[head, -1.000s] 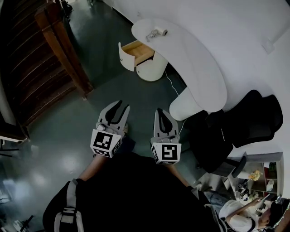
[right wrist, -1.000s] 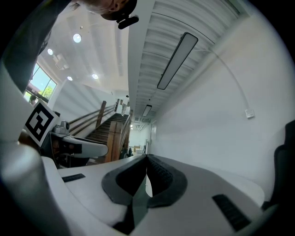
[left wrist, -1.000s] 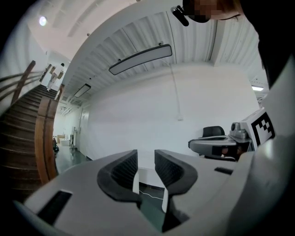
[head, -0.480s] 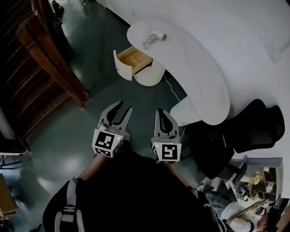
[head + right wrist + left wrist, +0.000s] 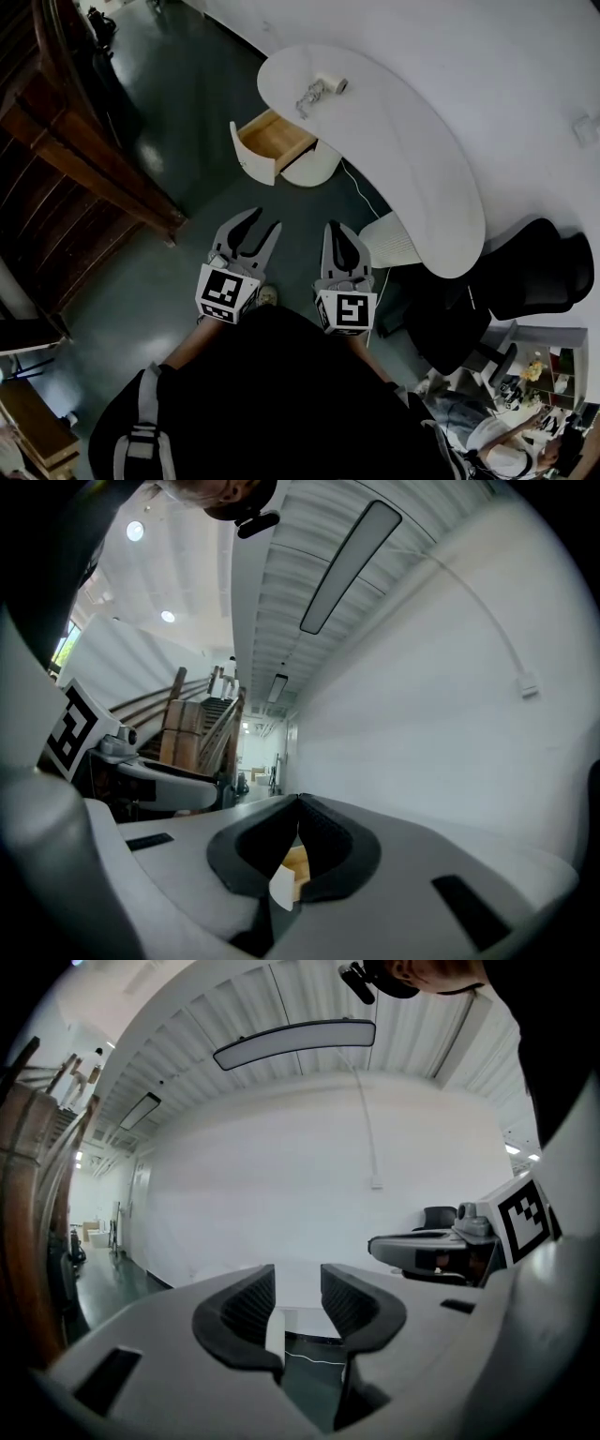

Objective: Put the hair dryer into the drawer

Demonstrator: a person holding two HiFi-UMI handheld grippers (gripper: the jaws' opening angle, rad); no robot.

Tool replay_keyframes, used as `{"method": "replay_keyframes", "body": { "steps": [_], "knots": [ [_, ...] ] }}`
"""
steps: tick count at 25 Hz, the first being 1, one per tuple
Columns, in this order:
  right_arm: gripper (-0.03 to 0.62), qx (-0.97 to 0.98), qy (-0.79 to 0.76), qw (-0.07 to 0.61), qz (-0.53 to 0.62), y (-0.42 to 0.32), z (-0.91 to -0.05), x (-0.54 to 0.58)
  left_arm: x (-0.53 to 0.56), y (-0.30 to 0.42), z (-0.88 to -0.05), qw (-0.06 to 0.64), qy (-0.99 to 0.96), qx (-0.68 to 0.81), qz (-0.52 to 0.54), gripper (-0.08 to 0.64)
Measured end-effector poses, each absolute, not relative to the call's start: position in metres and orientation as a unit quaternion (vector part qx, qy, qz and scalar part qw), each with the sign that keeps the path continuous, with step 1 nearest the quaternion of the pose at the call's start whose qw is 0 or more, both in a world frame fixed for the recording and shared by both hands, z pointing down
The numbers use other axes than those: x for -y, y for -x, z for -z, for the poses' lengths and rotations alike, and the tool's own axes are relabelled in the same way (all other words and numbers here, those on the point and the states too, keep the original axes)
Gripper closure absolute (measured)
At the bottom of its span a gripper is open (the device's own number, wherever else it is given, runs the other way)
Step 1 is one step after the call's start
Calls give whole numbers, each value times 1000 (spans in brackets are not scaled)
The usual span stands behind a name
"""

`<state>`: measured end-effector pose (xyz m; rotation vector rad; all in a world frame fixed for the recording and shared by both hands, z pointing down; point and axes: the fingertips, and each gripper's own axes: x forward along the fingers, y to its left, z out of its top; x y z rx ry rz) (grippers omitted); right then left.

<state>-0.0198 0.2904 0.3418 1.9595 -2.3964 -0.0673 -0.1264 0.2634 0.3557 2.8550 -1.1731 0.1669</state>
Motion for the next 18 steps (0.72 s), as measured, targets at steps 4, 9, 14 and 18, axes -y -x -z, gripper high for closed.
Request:
{"method": "replay_keyframes", "body": {
  "steps": [4, 9, 14, 18],
  "knots": [
    [571, 769, -639, 27, 19, 24, -345, -271, -241, 127, -359, 33, -927, 370, -50, 410],
    [571, 764, -644, 34, 15, 25, -348, -259, -223, 126, -357, 29, -931, 362, -45, 410],
    [571, 761, -647, 38, 16, 21, -349, -250, -211, 125, -361, 31, -932, 359, -44, 410],
    [571, 763, -644, 42, 24, 20, -350, -235, -198, 123, -365, 39, -932, 358, -45, 408]
  ]
}}
